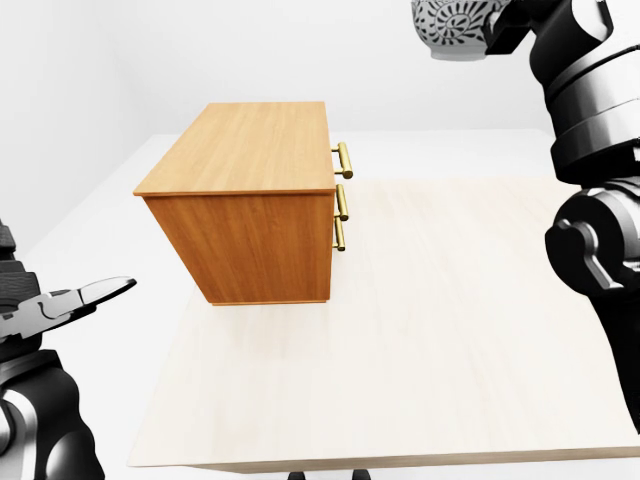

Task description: Put the bowl on top of the cabinet.

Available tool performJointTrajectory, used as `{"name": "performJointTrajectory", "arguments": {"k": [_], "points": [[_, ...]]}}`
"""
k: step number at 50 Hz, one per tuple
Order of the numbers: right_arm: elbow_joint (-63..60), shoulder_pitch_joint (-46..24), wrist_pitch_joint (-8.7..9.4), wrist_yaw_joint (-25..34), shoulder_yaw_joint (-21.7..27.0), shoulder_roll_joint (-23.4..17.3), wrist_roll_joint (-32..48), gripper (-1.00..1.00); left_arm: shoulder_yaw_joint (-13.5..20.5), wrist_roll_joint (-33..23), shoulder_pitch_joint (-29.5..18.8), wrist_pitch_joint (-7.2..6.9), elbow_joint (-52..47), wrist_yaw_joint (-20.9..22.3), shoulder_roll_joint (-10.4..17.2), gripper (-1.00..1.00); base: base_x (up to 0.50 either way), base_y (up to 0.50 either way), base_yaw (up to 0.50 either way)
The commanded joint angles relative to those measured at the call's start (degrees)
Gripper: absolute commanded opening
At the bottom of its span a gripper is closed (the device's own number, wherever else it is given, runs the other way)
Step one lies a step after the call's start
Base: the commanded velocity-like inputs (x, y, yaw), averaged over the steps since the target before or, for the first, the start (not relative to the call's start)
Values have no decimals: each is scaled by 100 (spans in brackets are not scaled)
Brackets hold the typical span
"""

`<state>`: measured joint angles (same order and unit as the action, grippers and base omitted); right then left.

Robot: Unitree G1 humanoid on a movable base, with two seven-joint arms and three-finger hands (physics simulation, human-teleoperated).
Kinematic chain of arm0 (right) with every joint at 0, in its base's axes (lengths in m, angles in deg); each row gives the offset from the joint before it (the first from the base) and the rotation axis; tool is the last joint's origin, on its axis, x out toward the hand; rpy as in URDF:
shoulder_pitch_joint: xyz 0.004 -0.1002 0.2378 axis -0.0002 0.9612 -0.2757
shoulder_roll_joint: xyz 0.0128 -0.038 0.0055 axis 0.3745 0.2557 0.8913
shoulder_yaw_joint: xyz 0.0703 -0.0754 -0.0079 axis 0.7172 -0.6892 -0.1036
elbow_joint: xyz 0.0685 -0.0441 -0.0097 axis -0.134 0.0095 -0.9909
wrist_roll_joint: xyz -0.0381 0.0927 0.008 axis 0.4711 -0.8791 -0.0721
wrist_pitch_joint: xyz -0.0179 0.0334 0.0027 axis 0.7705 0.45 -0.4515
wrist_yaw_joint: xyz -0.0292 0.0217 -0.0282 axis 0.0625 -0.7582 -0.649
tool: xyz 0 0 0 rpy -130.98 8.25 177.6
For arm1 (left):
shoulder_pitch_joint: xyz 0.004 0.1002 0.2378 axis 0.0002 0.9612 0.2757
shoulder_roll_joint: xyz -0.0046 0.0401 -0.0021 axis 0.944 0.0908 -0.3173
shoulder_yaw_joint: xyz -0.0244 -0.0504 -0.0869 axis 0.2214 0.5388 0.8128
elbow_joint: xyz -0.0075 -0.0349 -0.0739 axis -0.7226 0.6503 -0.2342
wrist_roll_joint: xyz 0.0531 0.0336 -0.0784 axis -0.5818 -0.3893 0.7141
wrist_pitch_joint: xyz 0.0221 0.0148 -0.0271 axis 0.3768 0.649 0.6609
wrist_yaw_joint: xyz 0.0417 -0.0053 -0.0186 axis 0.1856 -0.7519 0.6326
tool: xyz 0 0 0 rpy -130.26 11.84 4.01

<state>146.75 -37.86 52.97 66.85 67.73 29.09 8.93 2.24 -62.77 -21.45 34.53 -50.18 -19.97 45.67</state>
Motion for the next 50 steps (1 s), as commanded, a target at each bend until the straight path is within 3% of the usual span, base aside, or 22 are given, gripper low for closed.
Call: {"name": "performJointTrajectory", "arguments": {"k": [1,2,4,10,11,15,16,27,50], "points": [[-69,-300,0,-108,-51,432,-275,-100,-15,-16,9,0,7,15,-15,100,0,0,0],[-76,-290,0,-130,-77,714,-284,-100,-57,-41,14,0,2,17,-27,100,0,0,0],[-74,-265,0,-123,-94,855,-286,-100,-24,-4,16,0,-36,16,-22,100,0,0,0],[-81,-258,0,-131,-101,908,-290,-100,-26,-12,10,0,-46,12,-20,100,0,0,0],[-101,-200,0,-190,-139,1261,-309,-100,-30,-4,35,0,-81,16,-40,100,0,0,0],[-101,-198,0,-190,-150,1275,-321,-100,-28,-6,36,0,-88,20,-45,100,0,0,0],[-123,-136,0,-320,31,1607,-581,-100,-83,-50,47,0,-63,38,-73,100,0,0,0],[-200,97,0,-558,-31,2333,-1308,-100,-85,-56,35,0,11,62,-88,100,0,0,0],[-225,47,0,-647,-285,2795,-1717,-100,-90,-22,28,0,22,58,-71,100,0,0,0]]}}
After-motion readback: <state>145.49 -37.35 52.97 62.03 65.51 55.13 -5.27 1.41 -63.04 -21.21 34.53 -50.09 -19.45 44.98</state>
